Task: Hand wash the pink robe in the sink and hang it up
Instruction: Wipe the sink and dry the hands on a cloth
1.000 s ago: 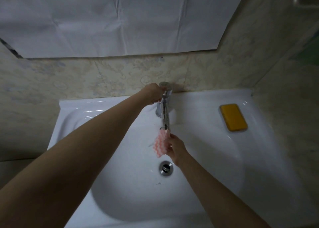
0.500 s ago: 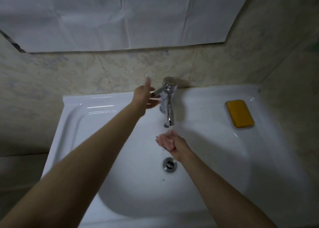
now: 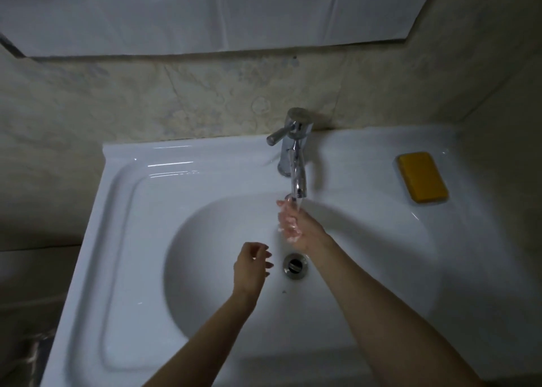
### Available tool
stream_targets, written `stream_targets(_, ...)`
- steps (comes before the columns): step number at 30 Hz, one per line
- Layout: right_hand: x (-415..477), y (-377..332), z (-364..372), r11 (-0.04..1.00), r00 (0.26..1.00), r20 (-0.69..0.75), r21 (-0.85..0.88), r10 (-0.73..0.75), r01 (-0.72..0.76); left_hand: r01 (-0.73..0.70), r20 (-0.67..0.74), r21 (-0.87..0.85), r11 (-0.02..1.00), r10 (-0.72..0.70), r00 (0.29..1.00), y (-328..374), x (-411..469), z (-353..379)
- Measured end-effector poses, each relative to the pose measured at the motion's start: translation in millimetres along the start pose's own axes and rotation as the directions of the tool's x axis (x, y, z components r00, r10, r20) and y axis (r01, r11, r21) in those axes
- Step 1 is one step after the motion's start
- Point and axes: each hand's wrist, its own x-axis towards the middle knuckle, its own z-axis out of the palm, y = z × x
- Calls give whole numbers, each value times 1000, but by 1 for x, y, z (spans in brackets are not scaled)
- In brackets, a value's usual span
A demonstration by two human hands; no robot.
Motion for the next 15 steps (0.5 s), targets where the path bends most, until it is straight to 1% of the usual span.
stream_targets(1, -1, -2, 5, 1000, 999, -53, -30, -11, 10, -5, -7, 4, 1000, 5, 1000, -1, -1, -2)
stream_targets(2, -1, -4, 9, 998, 989, -146, -62, -22, 13, -11, -11, 7, 1000, 11, 1000, -1, -1, -4)
stream_targets(4, 3, -8, 14, 993, 943, -328, -115, -65, 28, -22, -20, 19, 1000, 22, 1000, 0, 0, -10)
stream_targets(5, 7, -10, 15, 985, 917, -384, -167, -113, 51, -30, -20, 47, 998, 31, 999, 1, 2, -14)
stream_targets(6, 9, -11, 14, 968, 897, -408, -242, -170, 73, -46, -22, 89, 995, 48, 999, 2, 5, -18)
stream_targets(7, 12, -12, 13, 945, 890, -402, -316, -216, 87, -78, -31, 170, 982, 85, 996, 1, 9, -24)
stream_targets(8, 12, -14, 11, 927, 900, -368, -364, -234, 92, -125, -42, 300, 946, 144, 989, 0, 15, -32)
stream_targets(9, 12, -16, 8, 924, 926, -314, -375, -209, 81, -173, -42, 461, 870, 216, 975, -1, 22, -42)
stream_targets(10, 11, -18, 5, 936, 958, -248, -348, -142, 48, -206, -31, 617, 759, 285, 958, -2, 28, -55)
stream_targets(11, 11, -19, 2, 956, 983, -172, -295, -68, 14, -216, -22, 731, 648, 339, 941, -1, 33, -70)
stream_targets(12, 9, -19, 1, 968, 995, -97, -251, -25, 0, -206, -26, 798, 566, 373, 927, 1, 38, -86)
stream_targets(13, 10, -17, -2, 973, 998, -46, -230, -30, 18, -183, -45, 836, 518, 397, 917, 3, 41, -102)
stream_targets(15, 13, -10, -8, 958, 993, 16, -261, -115, 115, -129, -90, 875, 467, 419, 903, 5, 47, -138)
